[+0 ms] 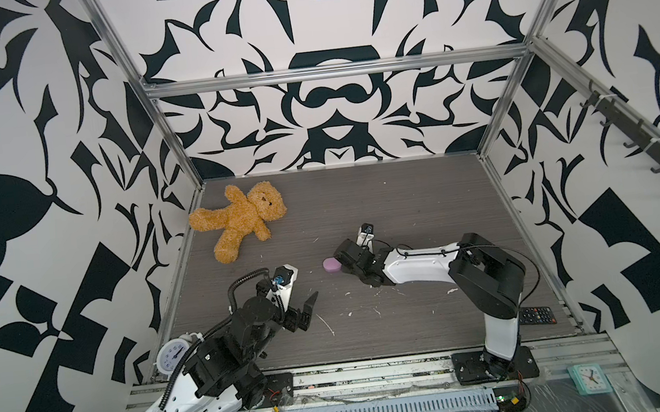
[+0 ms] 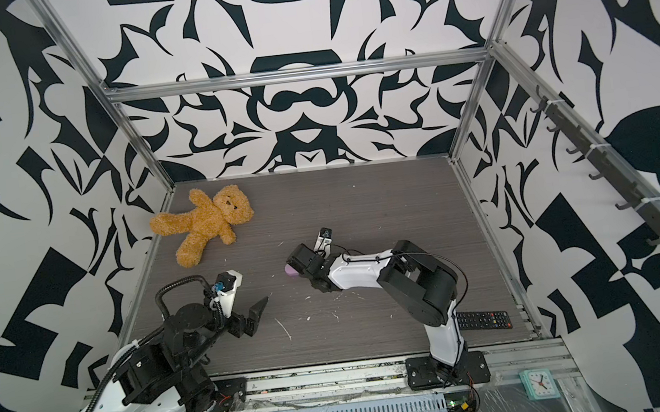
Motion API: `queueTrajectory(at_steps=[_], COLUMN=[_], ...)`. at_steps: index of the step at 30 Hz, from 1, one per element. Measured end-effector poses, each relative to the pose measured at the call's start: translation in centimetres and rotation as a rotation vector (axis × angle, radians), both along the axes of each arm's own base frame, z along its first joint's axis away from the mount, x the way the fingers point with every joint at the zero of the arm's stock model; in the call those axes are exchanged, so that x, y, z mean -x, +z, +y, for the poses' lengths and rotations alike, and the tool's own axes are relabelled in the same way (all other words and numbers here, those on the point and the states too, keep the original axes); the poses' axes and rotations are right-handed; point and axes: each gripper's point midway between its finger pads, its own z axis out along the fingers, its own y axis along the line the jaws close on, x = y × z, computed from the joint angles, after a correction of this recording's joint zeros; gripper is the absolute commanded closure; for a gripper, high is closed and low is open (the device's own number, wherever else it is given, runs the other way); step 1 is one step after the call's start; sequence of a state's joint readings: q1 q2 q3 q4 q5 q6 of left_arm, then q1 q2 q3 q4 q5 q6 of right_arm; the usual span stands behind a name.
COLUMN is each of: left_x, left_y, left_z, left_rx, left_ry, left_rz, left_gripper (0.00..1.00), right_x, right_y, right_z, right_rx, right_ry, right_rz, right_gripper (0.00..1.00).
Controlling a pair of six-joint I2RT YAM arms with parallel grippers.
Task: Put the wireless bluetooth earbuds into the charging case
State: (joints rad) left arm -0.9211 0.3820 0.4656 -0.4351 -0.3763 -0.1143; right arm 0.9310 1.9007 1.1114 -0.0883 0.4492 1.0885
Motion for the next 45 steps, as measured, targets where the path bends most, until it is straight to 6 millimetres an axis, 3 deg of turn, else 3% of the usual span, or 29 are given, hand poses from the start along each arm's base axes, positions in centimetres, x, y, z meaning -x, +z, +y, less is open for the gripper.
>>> queueTrajectory(at_steps=[35, 45], left_x=[-0.03, -0.03], left_y=[-0.13, -0.13], left_z=[-0.04, -0.04], left_rx=[-0.005, -0.005], left_ry=[0.000, 0.000], left_rz=[0.003, 0.003], left_gripper=[0.01, 0.01], right_x=[0.85, 0.86], right_y=[-0.04, -0.04], right_z=[0.05, 0.06], right_rx=[0.016, 0.015], right_ry=[0.029, 0.029], right_rz=[0.014, 0.015], right_gripper=[1.00, 0.95])
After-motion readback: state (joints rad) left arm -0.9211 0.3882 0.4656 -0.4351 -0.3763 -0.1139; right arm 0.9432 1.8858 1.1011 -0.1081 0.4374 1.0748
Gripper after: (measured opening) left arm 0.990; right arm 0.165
